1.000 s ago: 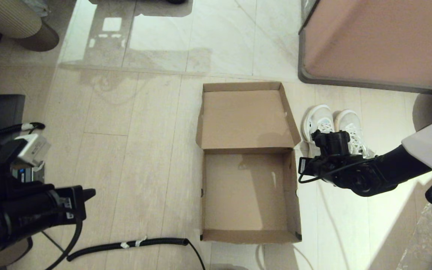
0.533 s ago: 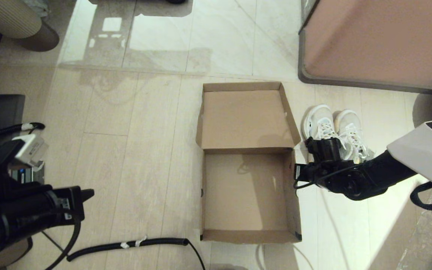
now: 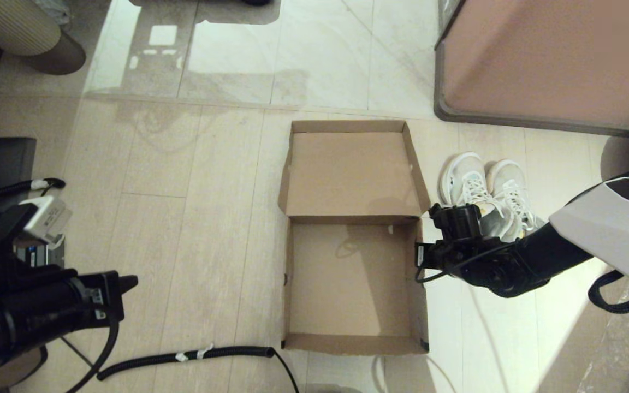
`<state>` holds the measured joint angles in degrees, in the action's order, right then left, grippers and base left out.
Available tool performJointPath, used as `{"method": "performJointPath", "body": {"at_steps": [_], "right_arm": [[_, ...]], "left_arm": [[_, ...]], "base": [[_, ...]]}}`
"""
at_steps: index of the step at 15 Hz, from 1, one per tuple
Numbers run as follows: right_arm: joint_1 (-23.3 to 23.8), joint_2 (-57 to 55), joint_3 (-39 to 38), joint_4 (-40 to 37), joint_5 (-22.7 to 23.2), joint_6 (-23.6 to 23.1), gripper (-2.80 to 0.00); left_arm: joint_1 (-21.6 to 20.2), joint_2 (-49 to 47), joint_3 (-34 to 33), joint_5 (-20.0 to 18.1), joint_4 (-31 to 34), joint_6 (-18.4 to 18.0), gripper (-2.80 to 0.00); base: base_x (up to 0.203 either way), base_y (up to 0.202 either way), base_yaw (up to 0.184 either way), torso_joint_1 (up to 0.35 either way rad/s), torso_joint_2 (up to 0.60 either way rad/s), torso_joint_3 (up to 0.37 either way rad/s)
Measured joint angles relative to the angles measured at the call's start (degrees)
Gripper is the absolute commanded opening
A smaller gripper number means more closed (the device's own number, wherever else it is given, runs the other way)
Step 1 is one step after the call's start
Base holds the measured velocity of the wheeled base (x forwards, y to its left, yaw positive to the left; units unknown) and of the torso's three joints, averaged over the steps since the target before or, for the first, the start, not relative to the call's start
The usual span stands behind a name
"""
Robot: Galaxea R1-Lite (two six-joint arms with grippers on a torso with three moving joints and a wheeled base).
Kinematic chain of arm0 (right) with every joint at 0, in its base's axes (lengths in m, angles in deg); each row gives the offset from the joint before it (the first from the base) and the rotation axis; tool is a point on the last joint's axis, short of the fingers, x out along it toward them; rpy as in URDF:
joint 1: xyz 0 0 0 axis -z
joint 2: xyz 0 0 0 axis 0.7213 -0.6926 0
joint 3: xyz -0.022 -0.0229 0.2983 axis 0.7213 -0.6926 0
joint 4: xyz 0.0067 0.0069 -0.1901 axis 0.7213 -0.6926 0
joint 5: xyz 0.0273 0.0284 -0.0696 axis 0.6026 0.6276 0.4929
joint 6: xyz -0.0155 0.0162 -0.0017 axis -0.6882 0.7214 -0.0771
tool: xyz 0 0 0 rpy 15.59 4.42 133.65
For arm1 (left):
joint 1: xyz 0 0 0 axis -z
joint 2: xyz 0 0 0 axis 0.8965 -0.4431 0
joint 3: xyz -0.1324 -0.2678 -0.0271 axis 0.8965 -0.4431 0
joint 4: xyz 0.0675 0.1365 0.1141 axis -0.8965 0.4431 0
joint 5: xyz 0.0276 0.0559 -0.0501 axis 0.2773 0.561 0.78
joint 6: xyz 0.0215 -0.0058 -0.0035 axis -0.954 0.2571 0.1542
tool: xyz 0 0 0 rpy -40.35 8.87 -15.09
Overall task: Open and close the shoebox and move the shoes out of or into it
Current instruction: Put the shoes into the shoe box
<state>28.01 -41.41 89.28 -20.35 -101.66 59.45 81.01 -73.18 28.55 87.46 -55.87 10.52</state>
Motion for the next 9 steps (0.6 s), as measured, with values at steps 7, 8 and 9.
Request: {"method": "performJointPath", "body": {"at_steps": [7, 8, 9], "right_arm": [[3.38, 10.65, -8.23, -1.43, -0.15, -0.39, -2.8], [3.48, 12.95, -10.44, -1.56, -0.4, -0.34, -2.8], [3.5, 15.5, -12.62, -1.56, -0.84, -0.28, -2.8]], "left_arm": [[0.0, 1.35, -0.89, 0.2, -0.11, 0.11, -2.8], [0.0, 1.64, -0.94, 0.26, -0.12, 0.34, -2.8], [0.0, 1.93, -1.0, 0.37, -0.13, 0.75, -2.8]], "base": [[0.0, 0.0, 0.0, 0.0, 0.0, 0.0], [0.0, 0.0, 0.0, 0.0, 0.0, 0.0], [0.0, 0.0, 0.0, 0.0, 0.0, 0.0]]}}
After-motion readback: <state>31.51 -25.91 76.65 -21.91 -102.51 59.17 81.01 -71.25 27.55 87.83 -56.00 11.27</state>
